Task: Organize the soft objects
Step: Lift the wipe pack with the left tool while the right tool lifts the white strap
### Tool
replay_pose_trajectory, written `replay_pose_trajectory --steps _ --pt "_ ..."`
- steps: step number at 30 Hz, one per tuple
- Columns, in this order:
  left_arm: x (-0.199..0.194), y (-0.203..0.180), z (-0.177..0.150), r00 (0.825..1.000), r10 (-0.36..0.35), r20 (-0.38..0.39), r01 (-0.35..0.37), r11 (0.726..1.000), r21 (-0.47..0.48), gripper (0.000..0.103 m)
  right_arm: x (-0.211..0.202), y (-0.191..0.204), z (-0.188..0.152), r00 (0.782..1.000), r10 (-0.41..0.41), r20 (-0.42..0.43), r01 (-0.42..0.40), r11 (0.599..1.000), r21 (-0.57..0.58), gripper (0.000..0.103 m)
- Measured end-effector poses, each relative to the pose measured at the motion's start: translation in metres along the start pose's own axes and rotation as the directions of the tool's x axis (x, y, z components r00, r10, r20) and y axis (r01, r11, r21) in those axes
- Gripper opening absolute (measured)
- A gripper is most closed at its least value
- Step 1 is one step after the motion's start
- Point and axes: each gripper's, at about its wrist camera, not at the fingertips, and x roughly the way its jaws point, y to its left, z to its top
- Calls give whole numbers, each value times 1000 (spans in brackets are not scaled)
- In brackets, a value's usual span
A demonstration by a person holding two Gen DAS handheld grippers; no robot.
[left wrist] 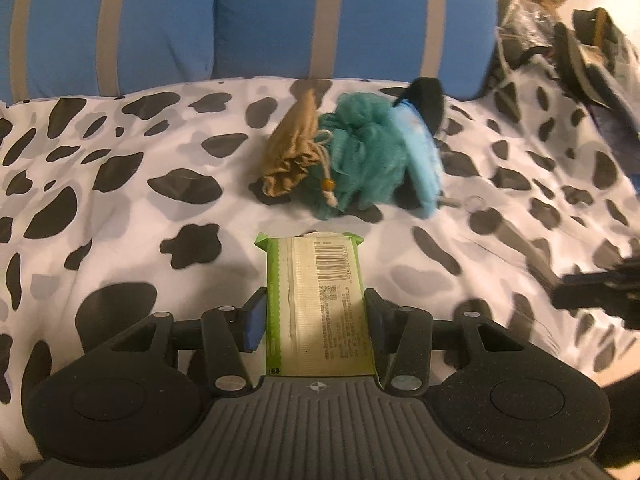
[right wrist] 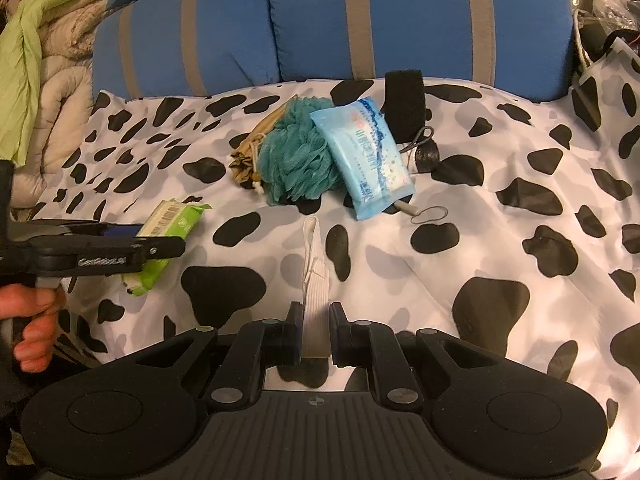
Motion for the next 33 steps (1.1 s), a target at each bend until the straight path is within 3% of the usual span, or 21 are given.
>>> replay_pose_trajectory --steps 18,33 --pt "-53 -27 -54 994 -103 -28 104 993 59 48 -19 24 -39 997 48 -59 -50 999 -20 16" --pt "-77 -42 -93 985 -134 -108 140 989 51 48 -27 56 -80 975 97 -198 -115 990 -80 16"
